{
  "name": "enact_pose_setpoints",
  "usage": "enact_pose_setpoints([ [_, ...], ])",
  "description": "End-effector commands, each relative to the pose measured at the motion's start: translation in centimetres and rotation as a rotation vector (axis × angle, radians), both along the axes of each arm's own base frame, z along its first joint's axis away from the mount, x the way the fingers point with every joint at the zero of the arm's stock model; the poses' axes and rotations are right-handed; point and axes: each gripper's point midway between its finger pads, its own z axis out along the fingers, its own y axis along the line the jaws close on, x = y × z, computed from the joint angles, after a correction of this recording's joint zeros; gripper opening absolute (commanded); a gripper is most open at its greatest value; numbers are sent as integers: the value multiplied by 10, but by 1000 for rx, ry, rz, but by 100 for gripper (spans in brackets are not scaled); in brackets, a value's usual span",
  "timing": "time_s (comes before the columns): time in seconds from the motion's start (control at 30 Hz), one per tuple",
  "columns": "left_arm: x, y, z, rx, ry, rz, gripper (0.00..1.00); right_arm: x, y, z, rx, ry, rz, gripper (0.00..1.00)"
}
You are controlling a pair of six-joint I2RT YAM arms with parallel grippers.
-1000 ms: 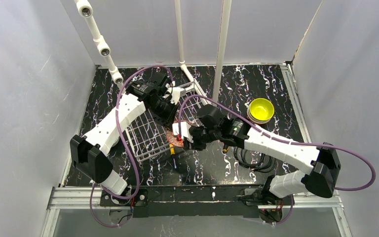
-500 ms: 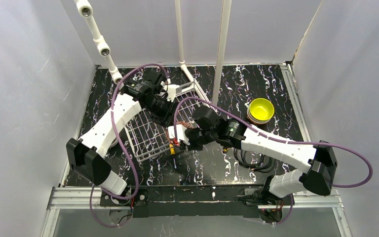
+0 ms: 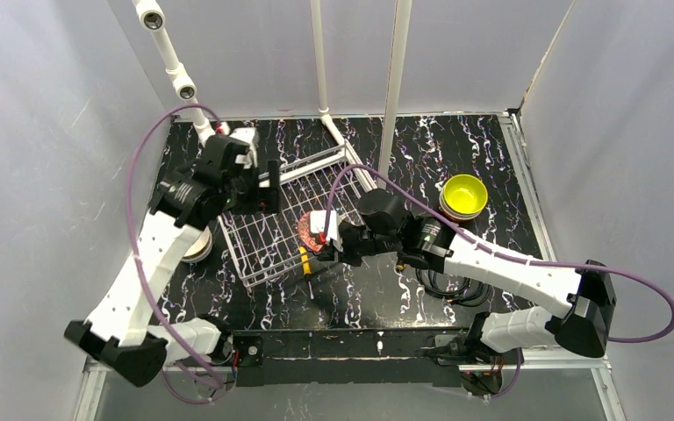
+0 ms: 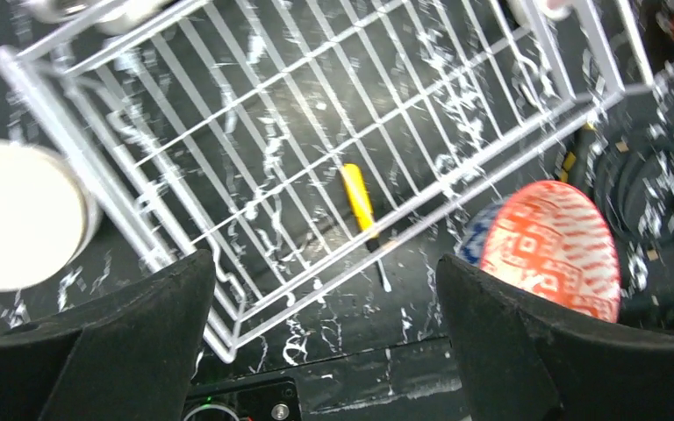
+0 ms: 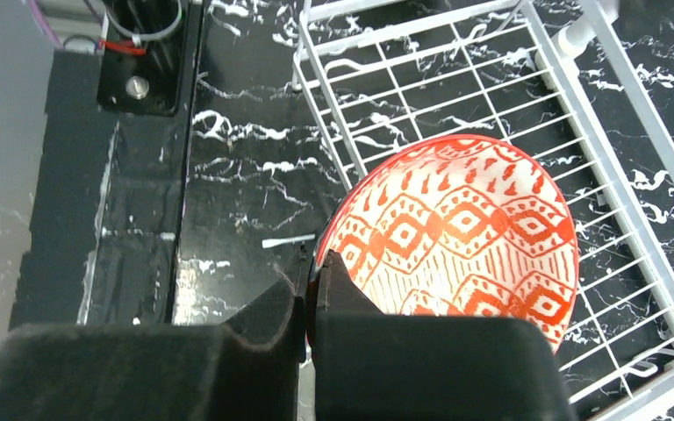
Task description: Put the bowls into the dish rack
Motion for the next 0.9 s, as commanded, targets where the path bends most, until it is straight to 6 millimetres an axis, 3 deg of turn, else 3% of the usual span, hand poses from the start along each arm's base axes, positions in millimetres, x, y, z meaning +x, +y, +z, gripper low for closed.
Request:
enact_pose_setpoints([
  [0.0,-5,62,19,68,-161,332,96,11,27,51,225,17,-68,1],
  [0.1,-15,85,33,58,-257,431,98,32,44,64,317,119,-220,1],
  [0.13,-18,93,37,56,-290,462,98,50,49,65,325,177,-344,1],
  [0.17,-22,100,42,50,-322,491,98,66,55,82,357,228,-451,1],
  [0.23,-29,111,50,29,-387,534,98,83,71,77,356,328,-559,1],
  [0.4,-44,121,56,-40,-484,549,98,86,112,88,550,579,-555,1],
  [0.6,-59,119,59,-127,-533,515,98,121,147,62,603,873,-718,1],
  [0.73,-62,115,65,-156,-567,474,98,125,179,54,612,1089,-621,1],
  [0.87,-61,120,69,-142,-584,489,98,127,202,56,629,1177,-514,1],
])
